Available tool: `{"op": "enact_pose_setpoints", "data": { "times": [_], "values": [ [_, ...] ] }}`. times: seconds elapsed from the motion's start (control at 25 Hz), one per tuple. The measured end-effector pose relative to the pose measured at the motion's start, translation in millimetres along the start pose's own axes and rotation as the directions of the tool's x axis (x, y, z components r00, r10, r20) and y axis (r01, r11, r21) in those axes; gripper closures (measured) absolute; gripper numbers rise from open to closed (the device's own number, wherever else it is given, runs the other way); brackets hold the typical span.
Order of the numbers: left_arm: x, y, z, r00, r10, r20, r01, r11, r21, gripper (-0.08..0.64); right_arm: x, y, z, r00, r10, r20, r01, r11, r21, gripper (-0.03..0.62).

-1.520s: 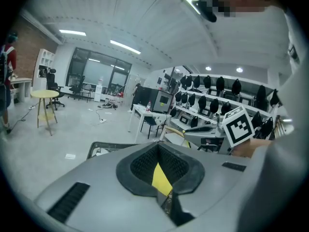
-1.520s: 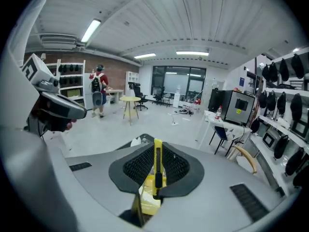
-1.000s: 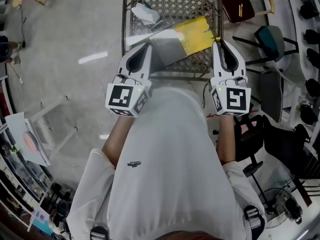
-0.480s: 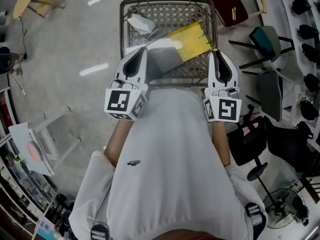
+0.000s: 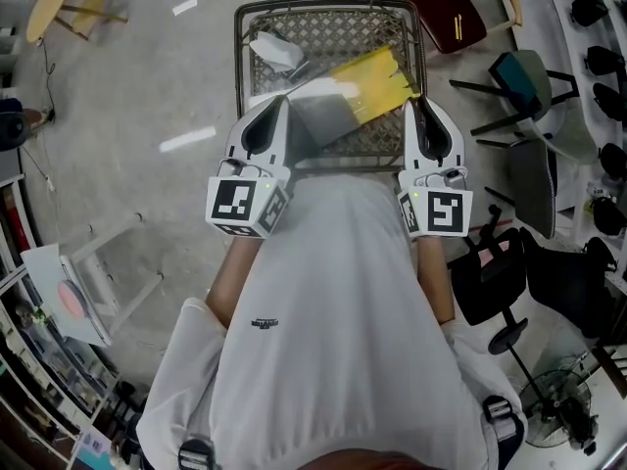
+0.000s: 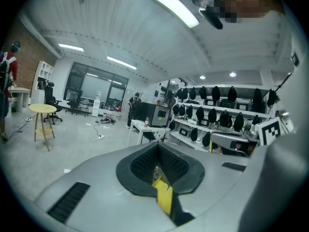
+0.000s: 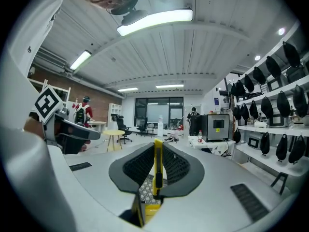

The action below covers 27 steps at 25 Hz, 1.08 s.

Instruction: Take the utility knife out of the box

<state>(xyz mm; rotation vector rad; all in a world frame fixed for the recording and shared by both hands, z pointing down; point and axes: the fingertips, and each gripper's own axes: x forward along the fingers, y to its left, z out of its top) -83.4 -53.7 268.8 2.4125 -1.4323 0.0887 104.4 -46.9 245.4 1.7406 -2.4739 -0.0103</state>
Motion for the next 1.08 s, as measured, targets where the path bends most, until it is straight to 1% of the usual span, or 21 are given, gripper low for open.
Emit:
{"op": "enact_pose_setpoints", "data": {
  "times": [0.44,1.08],
  "values": [
    [-1,-6,-6,1.0,-0.007,-0.015,0.007,1.0,-0.003,0.558,-1,6,-5,1.0,0.015,-0.015,-0.015,1.0,-0.004,0.552],
    [-4,-15,-9,1.0,-0.002,-0.027,0.002,1.0,0.0,0.558,-6,2,-4,1.0,0.026,-0.016,-0.027,1.0,-0.012,0.551]
  ]
}}
